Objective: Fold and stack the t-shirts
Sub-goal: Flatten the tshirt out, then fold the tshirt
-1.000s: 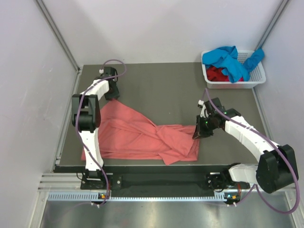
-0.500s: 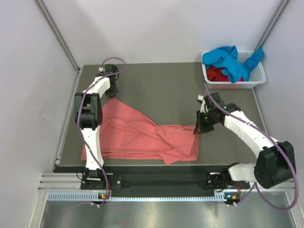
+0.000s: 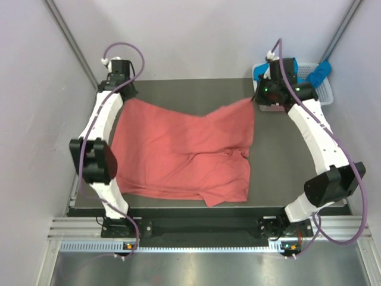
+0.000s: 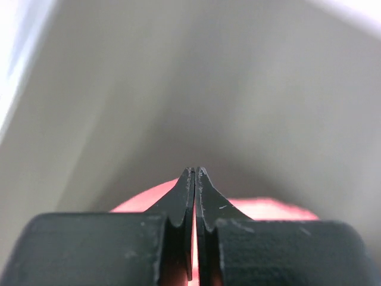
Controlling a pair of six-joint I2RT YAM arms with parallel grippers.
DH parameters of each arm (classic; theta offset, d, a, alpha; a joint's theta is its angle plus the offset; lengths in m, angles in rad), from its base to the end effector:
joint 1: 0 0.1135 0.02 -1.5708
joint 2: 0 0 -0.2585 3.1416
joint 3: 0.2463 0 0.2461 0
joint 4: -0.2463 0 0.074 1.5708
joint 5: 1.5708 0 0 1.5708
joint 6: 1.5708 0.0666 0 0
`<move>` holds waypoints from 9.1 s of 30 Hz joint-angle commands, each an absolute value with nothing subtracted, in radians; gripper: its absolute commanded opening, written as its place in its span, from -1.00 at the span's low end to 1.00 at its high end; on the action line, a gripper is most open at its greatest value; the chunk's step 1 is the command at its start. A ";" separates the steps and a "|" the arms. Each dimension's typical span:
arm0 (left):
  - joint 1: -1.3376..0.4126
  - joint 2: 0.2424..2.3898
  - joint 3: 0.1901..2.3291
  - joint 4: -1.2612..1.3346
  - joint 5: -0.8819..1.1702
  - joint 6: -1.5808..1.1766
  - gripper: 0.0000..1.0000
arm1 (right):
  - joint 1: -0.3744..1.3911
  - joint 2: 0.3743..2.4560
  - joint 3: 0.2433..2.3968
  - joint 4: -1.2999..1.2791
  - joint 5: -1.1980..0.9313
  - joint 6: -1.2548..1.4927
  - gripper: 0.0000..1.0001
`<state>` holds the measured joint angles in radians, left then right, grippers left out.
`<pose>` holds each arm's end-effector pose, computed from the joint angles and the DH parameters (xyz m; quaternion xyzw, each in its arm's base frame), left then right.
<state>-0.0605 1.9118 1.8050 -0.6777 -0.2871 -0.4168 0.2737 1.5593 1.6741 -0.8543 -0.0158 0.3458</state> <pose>0.4481 -0.0082 0.2939 -0.2159 0.8900 0.0388 0.3997 0.3378 0.0959 0.3642 0.0298 0.9143 0.1300 0.3824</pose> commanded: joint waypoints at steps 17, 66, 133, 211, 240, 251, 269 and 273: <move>-0.058 1.072 1.896 -0.568 -0.399 -0.437 -1.00 | 0.239 1.054 1.848 -0.170 0.138 0.318 -1.00; -0.017 1.319 1.098 0.178 -0.591 -0.328 -1.00 | 0.239 1.834 1.839 0.285 -0.054 0.314 -1.00; 0.202 1.769 1.372 -0.598 -0.216 -0.468 -1.00 | 0.126 1.766 1.530 -0.387 -0.313 0.354 -1.00; 0.207 1.735 1.227 -0.635 -0.281 -0.532 0.25 | 0.179 1.745 1.349 -0.321 -0.216 0.311 -0.06; 0.264 1.804 1.261 -0.325 0.159 -0.589 -0.38 | 0.179 2.301 2.054 -0.471 -0.198 0.222 -0.01; 0.288 2.019 1.402 -0.417 0.150 -0.643 -0.39 | 0.173 2.362 2.089 -0.457 -0.233 0.248 -0.17; 0.333 2.138 1.471 -0.499 0.118 -0.597 -0.35 | 0.160 2.479 2.183 -0.383 -0.132 0.193 -1.00; 0.333 2.129 1.489 -0.505 0.133 -0.584 -0.27 | 0.164 2.505 2.287 -0.443 -0.152 0.202 -0.19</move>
